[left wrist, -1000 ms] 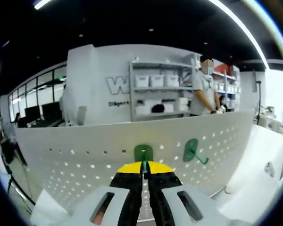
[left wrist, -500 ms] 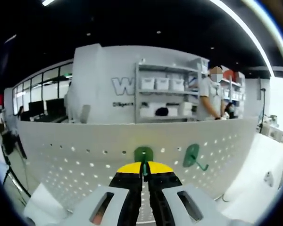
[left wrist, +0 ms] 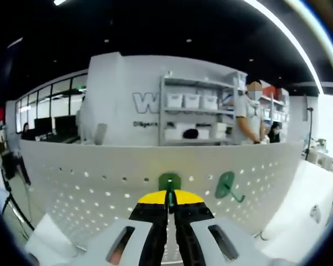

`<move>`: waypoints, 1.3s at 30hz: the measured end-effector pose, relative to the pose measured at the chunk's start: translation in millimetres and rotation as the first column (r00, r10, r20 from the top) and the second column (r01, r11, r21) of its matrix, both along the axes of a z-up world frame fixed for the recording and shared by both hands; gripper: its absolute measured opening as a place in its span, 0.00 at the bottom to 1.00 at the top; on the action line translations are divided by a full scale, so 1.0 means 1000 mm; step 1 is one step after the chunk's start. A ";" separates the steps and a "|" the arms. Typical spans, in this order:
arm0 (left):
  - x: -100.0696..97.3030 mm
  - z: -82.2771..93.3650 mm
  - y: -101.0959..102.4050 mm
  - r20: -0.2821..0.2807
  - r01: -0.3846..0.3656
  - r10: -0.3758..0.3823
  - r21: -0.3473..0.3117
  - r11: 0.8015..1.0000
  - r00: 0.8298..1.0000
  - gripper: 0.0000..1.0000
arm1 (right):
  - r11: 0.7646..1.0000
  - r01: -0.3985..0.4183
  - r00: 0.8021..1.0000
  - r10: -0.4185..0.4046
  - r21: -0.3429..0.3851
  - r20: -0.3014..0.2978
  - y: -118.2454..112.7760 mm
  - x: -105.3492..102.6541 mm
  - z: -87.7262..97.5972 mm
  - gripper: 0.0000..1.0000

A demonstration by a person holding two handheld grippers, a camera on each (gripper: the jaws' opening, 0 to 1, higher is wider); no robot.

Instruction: Insert the hook assembly into the mounting plate slot until the hook locks in place.

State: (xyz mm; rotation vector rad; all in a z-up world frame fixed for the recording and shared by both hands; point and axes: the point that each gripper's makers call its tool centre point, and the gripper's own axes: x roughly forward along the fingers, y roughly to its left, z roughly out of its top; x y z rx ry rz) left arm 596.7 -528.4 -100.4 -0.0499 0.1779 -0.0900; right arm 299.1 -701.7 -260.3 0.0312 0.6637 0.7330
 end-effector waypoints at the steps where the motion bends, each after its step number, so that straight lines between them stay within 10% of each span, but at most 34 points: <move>1: -0.001 0.000 -0.001 0.002 -0.003 0.003 0.002 1.000 1.000 0.02 | 1.000 0.001 1.000 -0.001 0.000 -0.002 -0.001 0.000 -0.001 0.17; 16: -0.016 0.028 0.004 0.152 -0.086 0.086 -0.008 0.996 0.985 0.02 | 1.000 0.007 1.000 -0.007 0.005 -0.012 -0.005 -0.001 -0.003 0.17; 39: -0.012 0.012 -0.007 0.109 -0.069 0.066 0.021 0.997 0.992 0.02 | 0.999 0.036 0.999 -0.036 0.016 -0.021 -0.012 0.001 -0.004 0.17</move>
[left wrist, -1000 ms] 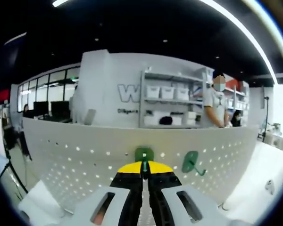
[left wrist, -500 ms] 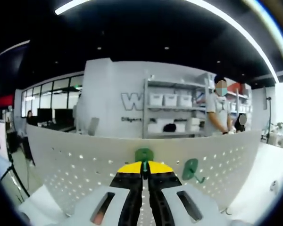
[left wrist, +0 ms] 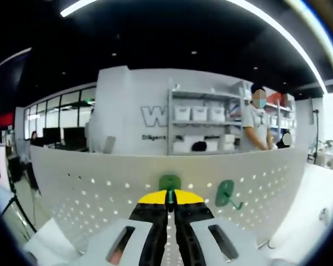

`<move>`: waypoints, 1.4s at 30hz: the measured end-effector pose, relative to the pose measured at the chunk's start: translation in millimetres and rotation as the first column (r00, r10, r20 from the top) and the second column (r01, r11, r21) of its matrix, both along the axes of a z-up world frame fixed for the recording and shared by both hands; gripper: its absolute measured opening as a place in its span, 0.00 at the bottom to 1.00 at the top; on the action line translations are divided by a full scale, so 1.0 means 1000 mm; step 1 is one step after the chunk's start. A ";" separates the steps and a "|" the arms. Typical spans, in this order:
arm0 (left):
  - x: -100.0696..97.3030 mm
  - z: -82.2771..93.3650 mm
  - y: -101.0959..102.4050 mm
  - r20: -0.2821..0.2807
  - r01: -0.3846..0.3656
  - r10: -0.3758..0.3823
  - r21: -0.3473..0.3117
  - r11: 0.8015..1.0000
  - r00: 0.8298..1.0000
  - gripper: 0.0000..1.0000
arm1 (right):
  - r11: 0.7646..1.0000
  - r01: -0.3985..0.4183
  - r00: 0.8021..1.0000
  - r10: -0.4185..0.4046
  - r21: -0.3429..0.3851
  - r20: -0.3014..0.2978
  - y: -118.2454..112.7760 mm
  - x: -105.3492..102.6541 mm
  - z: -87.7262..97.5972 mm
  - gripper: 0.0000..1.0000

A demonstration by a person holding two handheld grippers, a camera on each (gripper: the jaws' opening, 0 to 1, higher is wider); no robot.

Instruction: Insert the hook assembly into the mounting plate slot until the hook locks in place.

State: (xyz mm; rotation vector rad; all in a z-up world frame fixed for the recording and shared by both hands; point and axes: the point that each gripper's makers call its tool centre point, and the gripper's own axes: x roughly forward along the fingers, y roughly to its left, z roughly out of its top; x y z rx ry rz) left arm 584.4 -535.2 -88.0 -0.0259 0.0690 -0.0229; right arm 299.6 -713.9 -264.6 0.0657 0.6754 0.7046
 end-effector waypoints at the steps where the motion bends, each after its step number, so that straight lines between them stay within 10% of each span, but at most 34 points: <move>1: -0.001 0.000 0.000 0.003 -0.003 0.003 0.003 1.000 1.000 0.02 | 1.000 0.002 1.000 -0.002 0.002 0.000 0.000 0.000 0.000 0.17; 42: 0.025 -0.020 0.004 -0.049 0.025 -0.025 0.002 1.000 0.998 0.03 | 1.000 0.022 1.000 -0.022 -0.012 -0.002 -0.003 -0.003 0.000 0.17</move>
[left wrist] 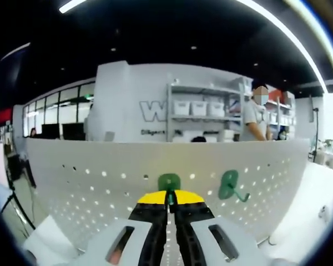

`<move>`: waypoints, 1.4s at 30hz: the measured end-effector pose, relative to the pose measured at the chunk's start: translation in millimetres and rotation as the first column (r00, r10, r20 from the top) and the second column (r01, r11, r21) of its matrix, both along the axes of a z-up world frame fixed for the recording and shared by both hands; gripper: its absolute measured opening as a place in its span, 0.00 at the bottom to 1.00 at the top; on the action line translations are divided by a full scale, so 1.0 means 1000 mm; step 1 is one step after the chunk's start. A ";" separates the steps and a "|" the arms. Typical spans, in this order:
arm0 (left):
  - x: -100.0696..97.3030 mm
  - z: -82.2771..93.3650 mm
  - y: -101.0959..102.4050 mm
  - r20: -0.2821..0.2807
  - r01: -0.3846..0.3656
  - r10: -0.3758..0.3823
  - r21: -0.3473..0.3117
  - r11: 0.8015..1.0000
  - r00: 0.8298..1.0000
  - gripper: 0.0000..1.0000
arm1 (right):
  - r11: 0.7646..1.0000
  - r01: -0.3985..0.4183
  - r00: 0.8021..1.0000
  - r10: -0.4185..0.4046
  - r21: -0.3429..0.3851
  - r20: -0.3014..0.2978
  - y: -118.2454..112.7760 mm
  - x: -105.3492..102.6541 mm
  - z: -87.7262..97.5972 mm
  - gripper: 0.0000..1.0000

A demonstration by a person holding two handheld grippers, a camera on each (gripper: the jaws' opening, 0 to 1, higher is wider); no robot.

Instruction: Insert the hook assembly into the mounting plate slot until the hook locks in place.

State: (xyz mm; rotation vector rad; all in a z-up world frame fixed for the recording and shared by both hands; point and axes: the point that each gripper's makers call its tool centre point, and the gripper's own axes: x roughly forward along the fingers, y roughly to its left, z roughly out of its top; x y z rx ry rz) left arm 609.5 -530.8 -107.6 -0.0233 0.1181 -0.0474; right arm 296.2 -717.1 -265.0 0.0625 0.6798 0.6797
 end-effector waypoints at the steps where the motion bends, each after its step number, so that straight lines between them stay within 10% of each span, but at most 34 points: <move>1: 0.000 0.000 -0.001 -0.001 0.000 0.000 0.002 1.000 1.000 0.03 | 1.000 -0.001 1.000 0.001 0.000 0.000 0.000 0.000 0.000 0.17; 23: -0.015 -0.005 -0.006 -0.060 0.088 -0.090 -0.033 0.996 0.994 0.28 | 1.000 -0.005 1.000 0.005 -0.012 0.016 0.007 -0.004 0.003 0.17; 42: -0.113 -0.037 -0.031 -0.174 0.281 -0.287 -0.061 0.958 0.942 0.44 | 0.999 -0.013 1.000 0.014 -0.029 0.027 0.024 -0.023 0.005 0.17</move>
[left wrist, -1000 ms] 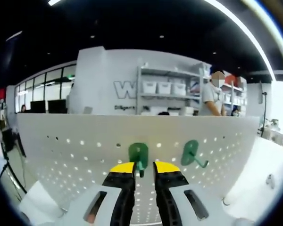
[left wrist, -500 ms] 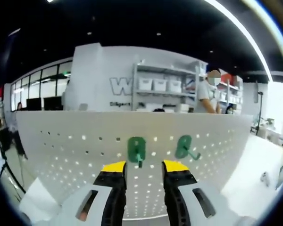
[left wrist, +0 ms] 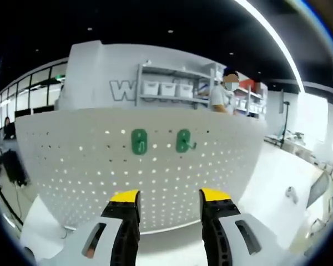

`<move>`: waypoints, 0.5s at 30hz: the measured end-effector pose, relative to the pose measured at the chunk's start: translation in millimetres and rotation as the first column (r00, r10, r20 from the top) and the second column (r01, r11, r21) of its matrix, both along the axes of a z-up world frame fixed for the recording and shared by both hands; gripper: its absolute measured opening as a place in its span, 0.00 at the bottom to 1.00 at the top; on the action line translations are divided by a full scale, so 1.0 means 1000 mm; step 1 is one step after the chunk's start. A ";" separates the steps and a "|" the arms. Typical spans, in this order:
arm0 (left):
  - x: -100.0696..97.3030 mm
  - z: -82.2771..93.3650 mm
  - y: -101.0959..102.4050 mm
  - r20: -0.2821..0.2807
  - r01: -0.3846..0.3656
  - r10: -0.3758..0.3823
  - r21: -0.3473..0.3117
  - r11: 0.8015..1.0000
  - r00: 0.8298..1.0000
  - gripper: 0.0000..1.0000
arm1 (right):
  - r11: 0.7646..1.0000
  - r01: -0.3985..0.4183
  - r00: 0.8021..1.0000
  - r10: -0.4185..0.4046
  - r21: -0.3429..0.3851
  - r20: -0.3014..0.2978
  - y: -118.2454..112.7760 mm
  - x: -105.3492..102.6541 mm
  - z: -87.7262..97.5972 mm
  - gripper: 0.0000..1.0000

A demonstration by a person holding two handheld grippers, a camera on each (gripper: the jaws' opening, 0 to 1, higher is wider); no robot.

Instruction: Insert the hook assembly into the mounting plate slot until the hook locks in place.

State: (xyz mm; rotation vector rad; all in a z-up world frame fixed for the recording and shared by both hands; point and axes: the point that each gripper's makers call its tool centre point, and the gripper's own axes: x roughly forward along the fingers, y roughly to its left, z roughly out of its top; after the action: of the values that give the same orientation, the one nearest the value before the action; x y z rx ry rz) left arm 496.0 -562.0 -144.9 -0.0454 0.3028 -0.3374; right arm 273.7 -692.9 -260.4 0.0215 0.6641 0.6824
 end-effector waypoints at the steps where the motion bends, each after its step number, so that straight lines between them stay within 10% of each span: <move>1: -0.005 -0.003 -0.001 -0.009 0.011 -0.011 0.000 1.000 1.000 0.45 | 1.000 0.001 1.000 -0.001 -0.002 0.000 0.000 -0.001 0.000 0.17; 15: -0.081 -0.043 -0.017 -0.119 0.183 -0.182 -0.006 0.983 0.976 0.47 | 1.000 0.006 1.000 -0.006 -0.023 0.005 0.015 -0.010 -0.003 0.17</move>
State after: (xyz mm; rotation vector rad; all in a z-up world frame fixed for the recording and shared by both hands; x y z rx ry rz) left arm 415.0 -578.9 -188.3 -0.0333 0.4273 -0.5177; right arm 263.4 -678.2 -263.8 0.0001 0.6666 0.6683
